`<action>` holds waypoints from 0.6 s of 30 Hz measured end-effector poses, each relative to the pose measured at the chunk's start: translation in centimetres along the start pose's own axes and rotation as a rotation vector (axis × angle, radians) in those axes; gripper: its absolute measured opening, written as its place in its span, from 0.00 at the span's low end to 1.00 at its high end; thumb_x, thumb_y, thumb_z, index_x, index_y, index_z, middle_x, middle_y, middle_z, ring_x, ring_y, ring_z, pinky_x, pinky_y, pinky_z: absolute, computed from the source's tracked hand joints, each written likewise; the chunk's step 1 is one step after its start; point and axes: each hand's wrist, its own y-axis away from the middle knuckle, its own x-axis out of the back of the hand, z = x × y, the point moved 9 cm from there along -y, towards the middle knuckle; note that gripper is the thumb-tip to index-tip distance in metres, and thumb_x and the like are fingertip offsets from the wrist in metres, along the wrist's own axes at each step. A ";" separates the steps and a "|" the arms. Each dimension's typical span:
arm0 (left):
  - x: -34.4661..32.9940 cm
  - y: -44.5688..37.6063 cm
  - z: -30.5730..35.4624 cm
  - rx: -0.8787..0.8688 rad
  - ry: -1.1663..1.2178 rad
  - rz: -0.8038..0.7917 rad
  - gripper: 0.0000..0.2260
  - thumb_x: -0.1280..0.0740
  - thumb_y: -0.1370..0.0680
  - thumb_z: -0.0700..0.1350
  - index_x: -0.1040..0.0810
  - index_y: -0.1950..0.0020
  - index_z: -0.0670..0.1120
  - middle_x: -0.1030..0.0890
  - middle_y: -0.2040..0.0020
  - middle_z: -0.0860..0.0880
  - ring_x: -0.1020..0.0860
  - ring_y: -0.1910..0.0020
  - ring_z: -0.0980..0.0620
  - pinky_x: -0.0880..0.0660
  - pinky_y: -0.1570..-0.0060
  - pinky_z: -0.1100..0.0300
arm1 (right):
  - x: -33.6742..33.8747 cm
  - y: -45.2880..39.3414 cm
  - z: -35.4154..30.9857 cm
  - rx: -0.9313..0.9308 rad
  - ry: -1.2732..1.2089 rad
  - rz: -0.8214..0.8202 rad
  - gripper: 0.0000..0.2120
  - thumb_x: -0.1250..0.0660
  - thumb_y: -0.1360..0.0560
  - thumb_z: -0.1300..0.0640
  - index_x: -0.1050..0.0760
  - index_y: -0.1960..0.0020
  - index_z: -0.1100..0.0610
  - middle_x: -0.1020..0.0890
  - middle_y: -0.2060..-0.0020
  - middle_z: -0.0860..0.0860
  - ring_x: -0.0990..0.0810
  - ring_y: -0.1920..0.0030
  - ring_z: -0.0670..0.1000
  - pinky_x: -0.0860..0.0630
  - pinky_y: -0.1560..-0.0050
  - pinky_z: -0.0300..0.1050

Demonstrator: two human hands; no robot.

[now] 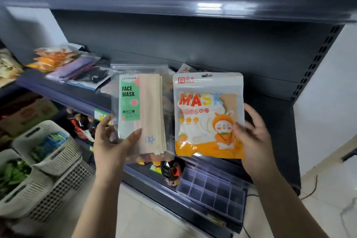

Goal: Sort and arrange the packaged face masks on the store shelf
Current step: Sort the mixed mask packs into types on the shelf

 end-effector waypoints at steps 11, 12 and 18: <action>11.5 -4.6 0.8 0.000 -0.025 0.109 0.29 0.24 0.35 0.34 0.28 0.39 0.54 0.21 0.49 0.50 0.20 0.55 0.50 0.20 0.63 0.63 | -13.0 0.0 3.8 -0.075 -0.100 -0.075 0.22 0.37 0.25 0.67 0.27 0.38 0.44 0.16 0.49 0.48 0.16 0.51 0.50 0.18 0.58 0.48; 12.8 -5.1 0.8 0.005 -0.030 0.125 0.29 0.24 0.34 0.34 0.29 0.39 0.53 0.21 0.51 0.52 0.20 0.56 0.50 0.20 0.64 0.64 | -14.4 0.0 4.1 -0.077 -0.100 -0.078 0.22 0.37 0.25 0.67 0.27 0.39 0.44 0.16 0.49 0.48 0.16 0.51 0.51 0.17 0.57 0.49; 20.2 -9.0 0.6 0.046 -0.080 0.158 0.29 0.24 0.34 0.35 0.30 0.39 0.54 0.23 0.50 0.52 0.21 0.52 0.46 0.22 0.48 0.44 | -22.3 0.5 6.4 -0.086 -0.093 -0.092 0.22 0.37 0.25 0.67 0.27 0.38 0.45 0.16 0.49 0.47 0.16 0.49 0.51 0.18 0.52 0.53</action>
